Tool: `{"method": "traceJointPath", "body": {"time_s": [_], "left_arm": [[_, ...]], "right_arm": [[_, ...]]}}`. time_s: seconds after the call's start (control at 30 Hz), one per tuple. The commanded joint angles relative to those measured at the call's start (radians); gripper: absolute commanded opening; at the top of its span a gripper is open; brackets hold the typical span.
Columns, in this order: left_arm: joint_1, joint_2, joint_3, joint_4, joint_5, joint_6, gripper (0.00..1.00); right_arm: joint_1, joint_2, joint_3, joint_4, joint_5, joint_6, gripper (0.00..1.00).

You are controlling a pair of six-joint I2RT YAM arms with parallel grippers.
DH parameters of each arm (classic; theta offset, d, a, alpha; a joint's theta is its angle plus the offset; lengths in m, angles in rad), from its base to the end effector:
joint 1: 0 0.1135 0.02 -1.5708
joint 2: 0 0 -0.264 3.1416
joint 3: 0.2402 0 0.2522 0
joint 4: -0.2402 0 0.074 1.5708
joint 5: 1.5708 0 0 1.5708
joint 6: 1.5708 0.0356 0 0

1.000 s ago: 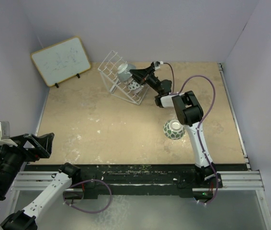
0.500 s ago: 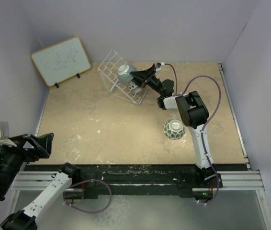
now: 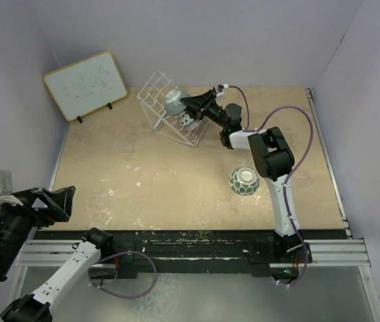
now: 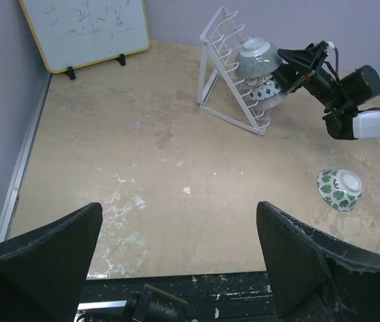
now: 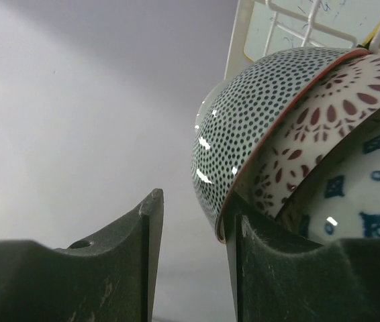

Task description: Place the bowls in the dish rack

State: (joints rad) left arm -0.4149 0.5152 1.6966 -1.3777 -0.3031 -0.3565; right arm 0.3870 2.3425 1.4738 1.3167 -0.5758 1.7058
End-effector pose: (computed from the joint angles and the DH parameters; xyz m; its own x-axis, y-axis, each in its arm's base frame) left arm -0.0564 0.0365 0.4719 -0.2080 -0.2723 -0.9394 0.0472 0.9565 -0.2877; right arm 0.4573 0.2073 0.1994 -0.8180 0.5641 -0.1124 -0.2937 -0.2416 0.9249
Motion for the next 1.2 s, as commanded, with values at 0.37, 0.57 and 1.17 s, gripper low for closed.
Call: {"method": "traceJointPath", "body": {"time_s": [0.37,0.57,1.17], "left_arm": [[-0.005,-0.001,0.016,0.029,-0.021,0.003,0.99],[-0.007,-0.002,0.025,0.024,-0.025,0.013,0.99],[-0.017,-0.018,0.017,0.008,-0.046,0.004,0.99]], "right_arm": [[0.012,-0.081,0.060,-0.329,0.028,-0.154,0.49],[0.011,-0.091,0.025,-0.379,0.050,-0.170,0.49],[0.008,-0.175,-0.042,-0.554,0.119,-0.248,0.50]]}}
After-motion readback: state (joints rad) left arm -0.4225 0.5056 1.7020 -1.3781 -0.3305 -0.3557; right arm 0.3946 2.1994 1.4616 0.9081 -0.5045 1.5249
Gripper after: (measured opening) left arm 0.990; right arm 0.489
